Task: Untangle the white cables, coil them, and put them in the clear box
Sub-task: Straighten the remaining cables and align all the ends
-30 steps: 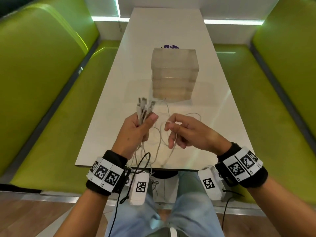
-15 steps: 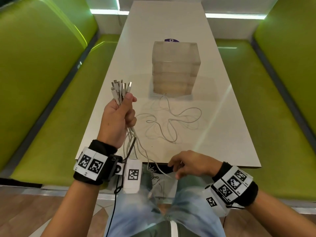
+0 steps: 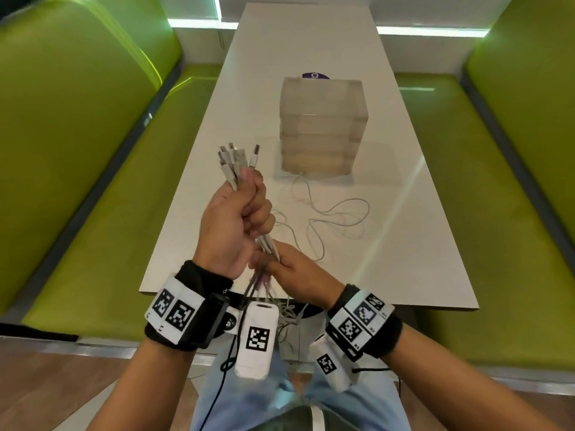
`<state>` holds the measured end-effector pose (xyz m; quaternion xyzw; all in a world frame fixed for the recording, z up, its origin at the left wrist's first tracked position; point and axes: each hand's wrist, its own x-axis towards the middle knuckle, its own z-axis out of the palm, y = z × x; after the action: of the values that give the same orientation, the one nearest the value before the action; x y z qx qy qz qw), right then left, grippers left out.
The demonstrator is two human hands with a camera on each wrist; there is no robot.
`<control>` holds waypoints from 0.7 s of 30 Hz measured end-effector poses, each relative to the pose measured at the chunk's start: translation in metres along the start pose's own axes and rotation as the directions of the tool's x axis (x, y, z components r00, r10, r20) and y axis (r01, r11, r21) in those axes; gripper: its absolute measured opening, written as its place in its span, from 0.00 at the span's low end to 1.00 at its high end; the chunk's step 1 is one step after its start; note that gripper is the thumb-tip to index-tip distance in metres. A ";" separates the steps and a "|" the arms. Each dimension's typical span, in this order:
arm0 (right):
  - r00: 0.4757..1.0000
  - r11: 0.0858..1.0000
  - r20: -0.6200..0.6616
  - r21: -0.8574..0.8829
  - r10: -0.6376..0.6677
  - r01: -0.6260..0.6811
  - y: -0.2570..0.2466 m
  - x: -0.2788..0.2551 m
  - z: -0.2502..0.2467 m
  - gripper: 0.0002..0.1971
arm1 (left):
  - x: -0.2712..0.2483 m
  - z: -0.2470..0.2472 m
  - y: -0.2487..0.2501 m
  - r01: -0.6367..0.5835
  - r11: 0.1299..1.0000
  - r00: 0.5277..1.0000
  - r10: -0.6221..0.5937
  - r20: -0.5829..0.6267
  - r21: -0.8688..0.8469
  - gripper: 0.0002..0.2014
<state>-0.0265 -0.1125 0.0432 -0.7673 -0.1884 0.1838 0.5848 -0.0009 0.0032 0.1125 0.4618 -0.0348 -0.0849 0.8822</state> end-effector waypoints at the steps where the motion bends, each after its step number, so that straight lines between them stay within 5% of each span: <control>1: 1.000 1.000 -0.022 0.011 0.008 -0.008 0.000 -0.001 0.001 0.10 | 0.002 -0.004 0.003 -0.010 1.000 1.000 0.010 -0.005 0.001 0.14; 5: 0.992 0.999 -0.116 -0.023 -0.042 0.040 0.001 -0.006 -0.001 0.22 | 0.009 -0.019 0.006 0.010 1.000 0.999 -0.009 -0.045 0.017 0.15; 7: 0.996 0.991 -0.093 0.136 -0.006 0.019 0.001 -0.007 -0.001 0.25 | 0.012 -0.022 0.007 0.048 0.999 0.997 -0.048 -0.064 0.006 0.15; 9: 0.997 0.960 -0.055 0.280 0.051 -0.034 0.001 -0.008 0.000 0.25 | 0.015 -0.025 0.007 0.079 0.996 0.993 -0.081 -0.080 -0.034 0.15; 13: 0.996 0.953 -0.039 0.294 0.085 -0.070 0.000 -0.010 0.005 0.21 | 0.016 -0.030 0.004 0.115 0.991 0.989 -0.121 -0.087 -0.073 0.14; 17: 0.993 0.969 0.009 0.218 0.121 -0.120 0.009 -0.011 0.008 0.20 | 0.016 -0.034 -0.001 0.172 0.981 0.981 -0.178 -0.072 -0.086 0.14; 21: 0.990 0.983 0.022 -0.125 0.137 -0.133 0.008 0.000 -0.007 0.22 | 0.017 -0.046 -0.003 0.160 0.987 0.975 -0.162 -0.153 -0.021 0.18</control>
<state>-0.0228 -0.1203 0.0366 -0.8100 -0.1558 0.2225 0.5198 0.0220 0.0351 0.0836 0.4645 0.0716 -0.1202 0.8745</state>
